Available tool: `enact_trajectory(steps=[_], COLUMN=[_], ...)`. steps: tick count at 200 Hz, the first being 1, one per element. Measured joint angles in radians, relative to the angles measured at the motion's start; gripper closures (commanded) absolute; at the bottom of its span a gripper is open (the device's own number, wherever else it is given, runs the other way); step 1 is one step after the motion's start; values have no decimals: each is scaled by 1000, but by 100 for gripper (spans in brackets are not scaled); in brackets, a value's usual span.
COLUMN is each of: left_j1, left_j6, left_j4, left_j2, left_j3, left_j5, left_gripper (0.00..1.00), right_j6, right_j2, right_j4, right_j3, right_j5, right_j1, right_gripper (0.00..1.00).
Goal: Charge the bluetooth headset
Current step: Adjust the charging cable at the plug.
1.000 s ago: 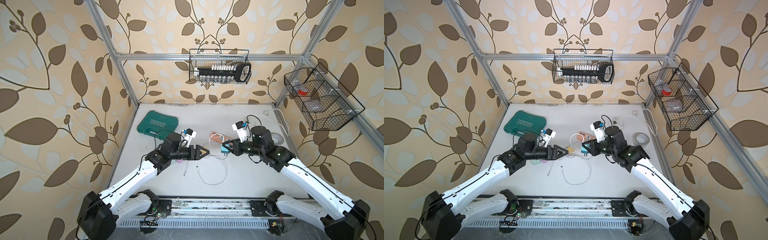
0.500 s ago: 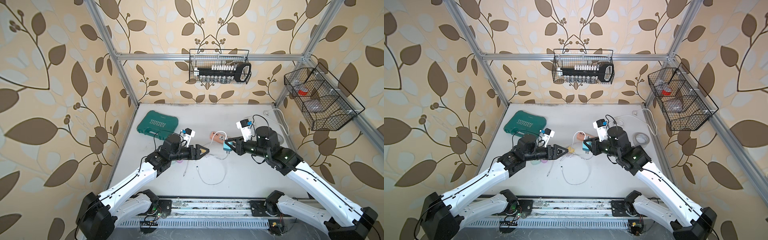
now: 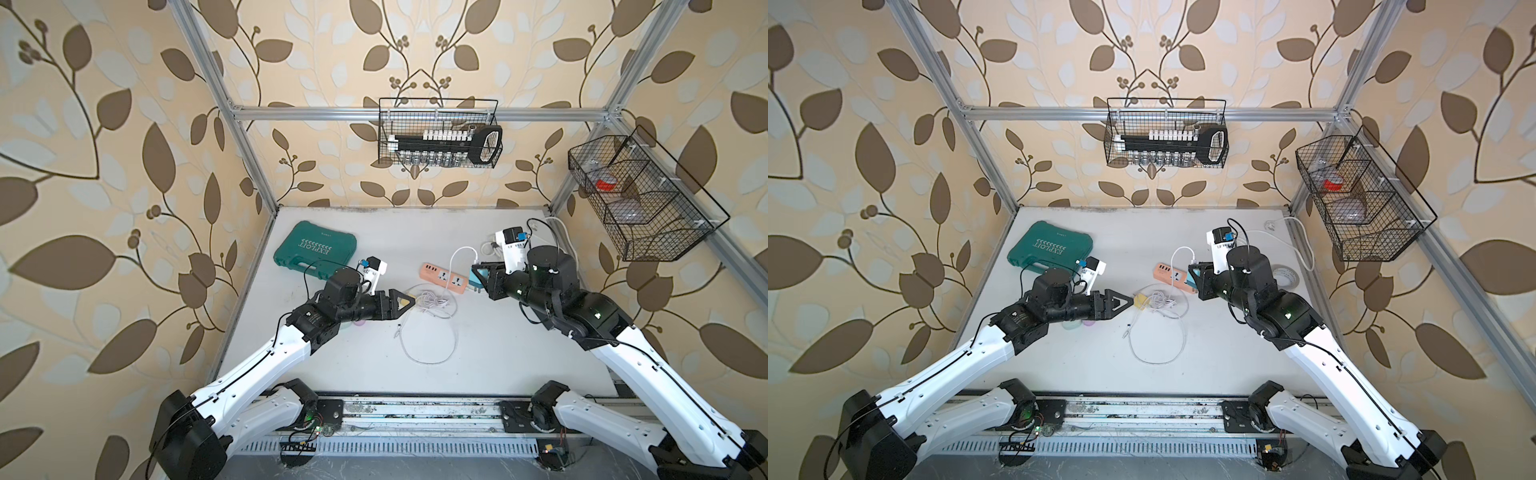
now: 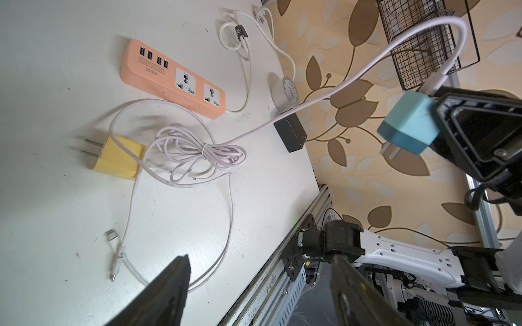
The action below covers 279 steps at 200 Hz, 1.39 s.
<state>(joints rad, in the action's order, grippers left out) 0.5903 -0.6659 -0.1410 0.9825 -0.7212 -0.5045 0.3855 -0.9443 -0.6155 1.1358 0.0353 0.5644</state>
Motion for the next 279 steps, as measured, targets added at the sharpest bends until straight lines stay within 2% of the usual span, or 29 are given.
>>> enact_trajectory(steps=[82, 165, 216, 245, 279], left_j1=[0, 0, 0, 0, 0], left_j6=[35, 39, 40, 42, 48], left_j4=[-60, -89, -122, -141, -153], left_j2=[1, -18, -44, -61, -98], left_j3=[-53, -56, -56, -56, -56], left_j5=[36, 67, 95, 106, 140], left_gripper=[20, 19, 19, 19, 19], right_j6=[-55, -55, -55, -50, -34], right_j2=[-142, -355, -490, -531, -528], right_j4=[-64, -95, -97, -77, -11], right_j3=[285, 598, 822, 835, 697], right_j5=[16, -89, -146, -176, -214], right_j1=[-2, 3, 48, 71, 77], right_gripper=[76, 76, 76, 76, 76])
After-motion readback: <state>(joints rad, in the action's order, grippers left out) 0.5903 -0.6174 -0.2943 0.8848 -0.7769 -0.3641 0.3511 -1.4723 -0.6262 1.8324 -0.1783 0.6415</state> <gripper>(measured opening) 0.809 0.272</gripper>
